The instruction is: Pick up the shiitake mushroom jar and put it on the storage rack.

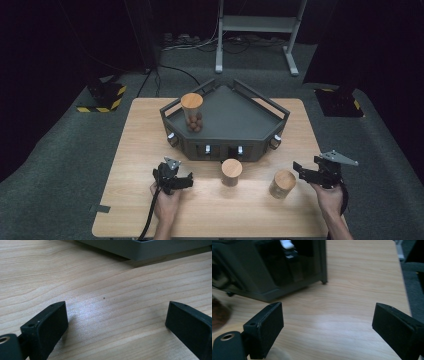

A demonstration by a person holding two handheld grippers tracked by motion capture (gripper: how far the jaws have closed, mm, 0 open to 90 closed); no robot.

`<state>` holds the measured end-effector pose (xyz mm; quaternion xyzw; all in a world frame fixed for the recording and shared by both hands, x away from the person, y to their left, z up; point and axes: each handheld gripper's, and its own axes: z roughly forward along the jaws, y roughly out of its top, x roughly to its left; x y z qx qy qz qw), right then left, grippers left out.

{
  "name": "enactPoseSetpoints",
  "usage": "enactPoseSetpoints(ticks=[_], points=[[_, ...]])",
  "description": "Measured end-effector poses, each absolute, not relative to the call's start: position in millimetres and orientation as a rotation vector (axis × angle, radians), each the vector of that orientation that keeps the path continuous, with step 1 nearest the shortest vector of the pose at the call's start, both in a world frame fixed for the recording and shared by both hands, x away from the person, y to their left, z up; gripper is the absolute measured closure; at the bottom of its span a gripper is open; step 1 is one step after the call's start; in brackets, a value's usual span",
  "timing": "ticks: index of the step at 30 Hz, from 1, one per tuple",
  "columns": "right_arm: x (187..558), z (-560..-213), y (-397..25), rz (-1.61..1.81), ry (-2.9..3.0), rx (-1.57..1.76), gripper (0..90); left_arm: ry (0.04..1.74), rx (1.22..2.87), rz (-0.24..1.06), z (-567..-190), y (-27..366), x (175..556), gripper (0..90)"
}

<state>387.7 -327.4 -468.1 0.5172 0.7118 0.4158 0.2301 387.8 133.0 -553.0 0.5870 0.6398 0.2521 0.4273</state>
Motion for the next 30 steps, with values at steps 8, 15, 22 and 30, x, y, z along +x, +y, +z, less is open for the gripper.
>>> enactPoseSetpoints(ticks=[8, 15, 22, 30], points=[[388, -457, -308, 1.221, 2.019, 1.37, 8.5, 1.598, 1.466, 0.629, -553, 133, 388, 4.2], [384, -449, -296, 1.316, 2.037, 1.305, 6.1, 1.598, 1.467, 0.629, -553, 133, 388, 4.1], [381, -442, -275, 1.35, 2.074, 1.242, 6.3, 1.597, 1.462, 0.629, -553, 133, 388, 4.1], [379, -438, -249, 1.395, 2.117, 1.191, 7.0, 1.598, 1.467, 0.629, -553, 133, 388, 4.1]])
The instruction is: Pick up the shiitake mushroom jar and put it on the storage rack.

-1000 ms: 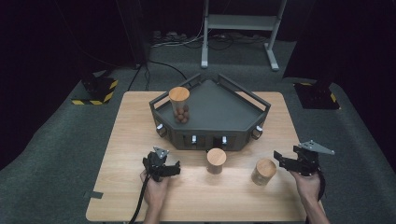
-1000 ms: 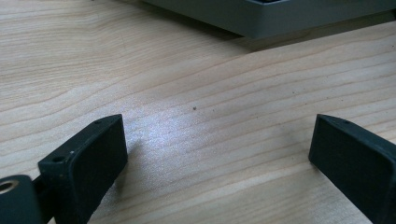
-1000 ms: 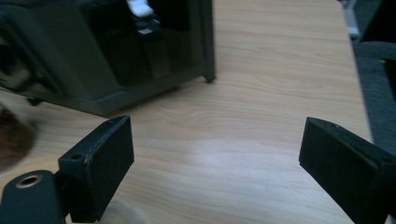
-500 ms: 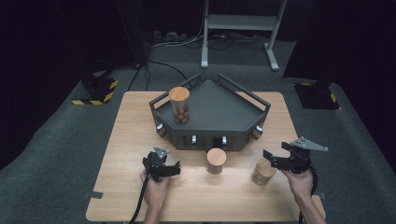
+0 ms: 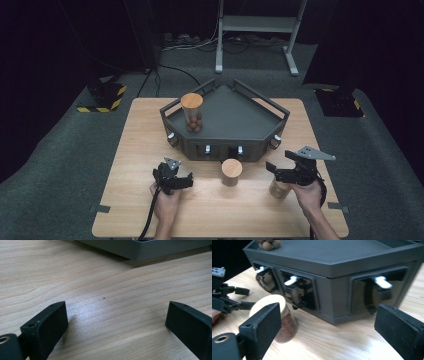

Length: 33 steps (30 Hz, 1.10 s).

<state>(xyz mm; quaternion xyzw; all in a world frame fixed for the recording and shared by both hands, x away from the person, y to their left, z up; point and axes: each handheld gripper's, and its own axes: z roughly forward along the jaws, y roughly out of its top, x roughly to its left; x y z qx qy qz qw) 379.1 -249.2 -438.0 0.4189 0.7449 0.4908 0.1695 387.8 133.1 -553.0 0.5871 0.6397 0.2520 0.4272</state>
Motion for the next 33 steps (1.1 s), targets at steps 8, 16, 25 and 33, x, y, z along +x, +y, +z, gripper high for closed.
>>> enactPoseSetpoints(ticks=[8, 16, 25, 33], points=[[376, -437, -227, 1.413, 2.147, 1.146, 7.4, 1.598, 1.467, 0.629, -553, 133, 388, 4.1], [372, -436, -212, 1.438, 2.164, 1.111, 7.7, 1.598, 1.467, 0.629, -553, 133, 388, 4.1], [368, -443, -195, 1.449, 2.19, 1.092, 8.1, 1.598, 1.468, 0.629, -553, 133, 388, 4.1], [365, -448, -183, 1.45, 2.203, 1.077, 8.3, 1.598, 1.467, 0.629, -553, 133, 388, 4.1]])
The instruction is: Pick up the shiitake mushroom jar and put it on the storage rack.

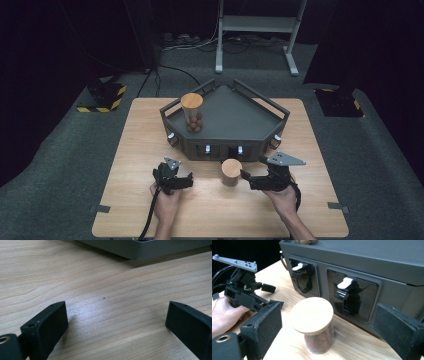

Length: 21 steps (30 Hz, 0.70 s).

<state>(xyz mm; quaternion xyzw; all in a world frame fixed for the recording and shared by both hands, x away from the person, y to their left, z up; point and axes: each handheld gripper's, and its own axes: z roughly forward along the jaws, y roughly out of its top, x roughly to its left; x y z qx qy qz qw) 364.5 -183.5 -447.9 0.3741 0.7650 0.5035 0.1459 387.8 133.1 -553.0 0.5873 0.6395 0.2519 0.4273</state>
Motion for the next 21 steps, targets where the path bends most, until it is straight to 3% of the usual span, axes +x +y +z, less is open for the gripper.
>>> enactPoseSetpoints(ticks=[21], points=[[357, -466, -160, 1.407, 2.238, 1.075, 9.1, 1.598, 1.468, 0.629, -553, 133, 388, 4.1]])
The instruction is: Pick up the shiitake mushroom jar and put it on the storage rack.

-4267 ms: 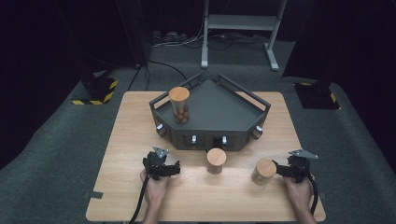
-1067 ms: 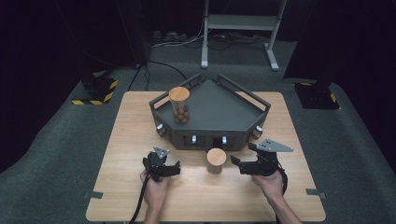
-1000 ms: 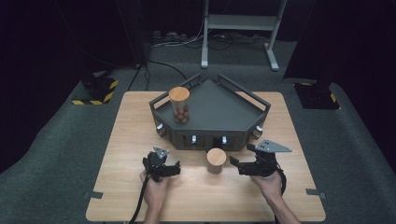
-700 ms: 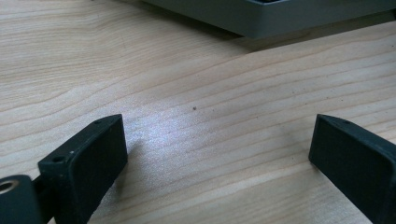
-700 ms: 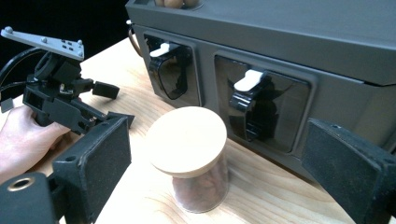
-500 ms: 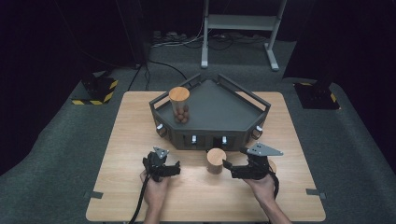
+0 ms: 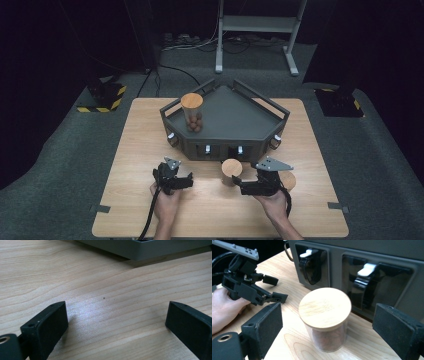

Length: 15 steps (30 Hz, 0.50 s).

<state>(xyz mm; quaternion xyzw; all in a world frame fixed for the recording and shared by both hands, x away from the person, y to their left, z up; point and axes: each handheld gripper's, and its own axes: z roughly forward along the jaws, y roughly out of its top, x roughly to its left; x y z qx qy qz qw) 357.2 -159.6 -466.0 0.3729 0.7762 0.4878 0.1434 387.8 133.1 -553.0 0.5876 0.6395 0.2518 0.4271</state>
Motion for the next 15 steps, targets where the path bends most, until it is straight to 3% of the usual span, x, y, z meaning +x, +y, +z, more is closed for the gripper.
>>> enactPoseSetpoints(ticks=[15], points=[[355, -484, -144, 1.336, 2.25, 1.096, 9.3, 1.597, 1.464, 0.629, -553, 133, 388, 4.1]])
